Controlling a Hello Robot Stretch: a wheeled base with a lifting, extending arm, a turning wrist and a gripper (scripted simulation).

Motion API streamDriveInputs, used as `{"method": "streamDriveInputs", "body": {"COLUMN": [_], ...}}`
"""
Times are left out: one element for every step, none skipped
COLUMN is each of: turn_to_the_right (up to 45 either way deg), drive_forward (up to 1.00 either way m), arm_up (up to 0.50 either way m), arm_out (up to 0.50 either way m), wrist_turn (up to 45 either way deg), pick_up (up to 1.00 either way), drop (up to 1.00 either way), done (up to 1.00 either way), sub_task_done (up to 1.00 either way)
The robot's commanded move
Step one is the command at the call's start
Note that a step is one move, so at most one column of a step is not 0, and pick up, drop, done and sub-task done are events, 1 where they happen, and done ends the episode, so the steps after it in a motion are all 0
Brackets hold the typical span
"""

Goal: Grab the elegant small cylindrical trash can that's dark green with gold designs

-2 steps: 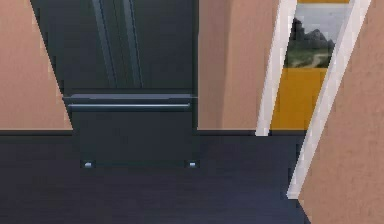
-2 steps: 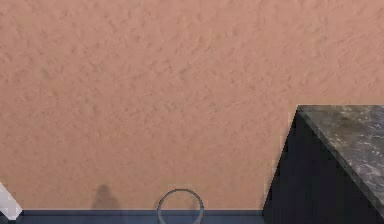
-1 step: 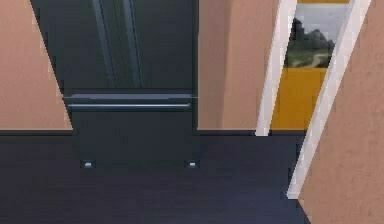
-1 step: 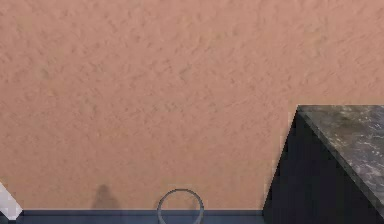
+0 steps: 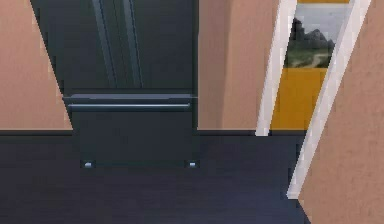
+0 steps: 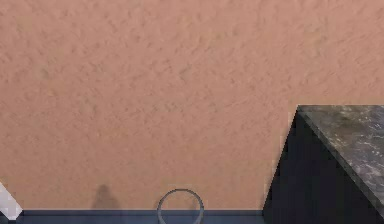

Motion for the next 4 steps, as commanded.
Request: {"method": "streamDriveInputs", "body": {"turn_to_the_right": [0.0, 0.0, 0.0, 0.0], "drive_forward": [0.0, 0.0, 0.0, 0.0], "arm_up": [0.0, 0.0, 0.0, 0.0], "arm_out": [0.0, 0.0, 0.0, 0.0], "wrist_turn": [45.0, 45.0, 33.0, 0.0], "pick_up": [0.0, 0.0, 0.0, 1.0], "drop": [0.0, 0.0, 0.0, 0.0], "done": [0.0, 0.0, 0.0, 0.0], "sub_task_done": [0.0, 0.0, 0.0, 0.0]}}
